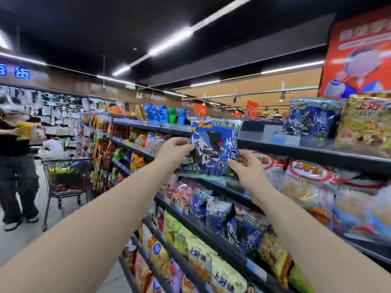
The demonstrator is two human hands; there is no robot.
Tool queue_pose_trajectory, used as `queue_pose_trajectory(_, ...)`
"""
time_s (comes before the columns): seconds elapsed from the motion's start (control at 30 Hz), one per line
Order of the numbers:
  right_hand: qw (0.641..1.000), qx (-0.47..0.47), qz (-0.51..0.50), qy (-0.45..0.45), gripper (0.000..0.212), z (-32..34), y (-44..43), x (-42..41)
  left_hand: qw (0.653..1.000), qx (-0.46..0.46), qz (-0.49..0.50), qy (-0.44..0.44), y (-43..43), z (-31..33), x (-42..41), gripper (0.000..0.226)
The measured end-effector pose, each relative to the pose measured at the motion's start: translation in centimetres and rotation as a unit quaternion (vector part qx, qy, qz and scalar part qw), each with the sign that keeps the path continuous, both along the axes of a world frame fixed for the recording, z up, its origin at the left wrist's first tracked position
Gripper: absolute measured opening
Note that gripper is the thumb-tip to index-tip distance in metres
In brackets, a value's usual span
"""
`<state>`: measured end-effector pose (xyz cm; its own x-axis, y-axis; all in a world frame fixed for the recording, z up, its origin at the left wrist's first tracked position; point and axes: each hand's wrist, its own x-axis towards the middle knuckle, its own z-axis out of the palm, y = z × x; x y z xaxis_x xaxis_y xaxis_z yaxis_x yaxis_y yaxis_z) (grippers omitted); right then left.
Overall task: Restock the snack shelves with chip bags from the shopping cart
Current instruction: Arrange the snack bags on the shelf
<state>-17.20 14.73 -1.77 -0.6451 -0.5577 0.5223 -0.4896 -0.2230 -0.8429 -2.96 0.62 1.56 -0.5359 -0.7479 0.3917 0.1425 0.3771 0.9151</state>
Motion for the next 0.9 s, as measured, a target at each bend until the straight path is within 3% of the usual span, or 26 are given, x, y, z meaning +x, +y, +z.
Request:
queue_pose_trajectory(0.2,0.992,-0.033,-0.089,0.081,0.025,3.6,-5.7,-3.9,0.996,-0.01,-0.071,0.062,-8.5,3.2,-7.5,0.022)
queue_pose_trajectory(0.4,0.971,-0.062,-0.197,0.118,0.049,8.2,-10.0,-9.0,0.981,-0.025,-0.156,0.112,-14.2,7.9,-16.3,0.03)
queue_pose_trajectory(0.5,0.952,-0.056,-0.257,0.154,0.051,10.8,-10.7,-11.7,0.974,-0.042,-0.192,0.116,-15.4,10.3,-20.9,0.028)
queue_pose_trajectory(0.57,0.936,-0.043,-0.301,0.176,0.049,12.3,-10.6,-13.7,0.965,-0.051,-0.225,0.122,-15.6,11.5,-23.8,0.029)
queue_pose_trajectory(0.73,0.889,0.012,-0.401,0.221,0.067,14.5,-9.3,-19.4,0.944,-0.048,-0.308,0.111,-15.0,13.2,-30.8,0.025)
queue_pose_trajectory(0.9,0.864,0.116,-0.44,0.216,0.07,17.0,-8.2,-23.9,0.93,-0.084,-0.35,0.071,-14.6,15.1,-37.5,0.026)
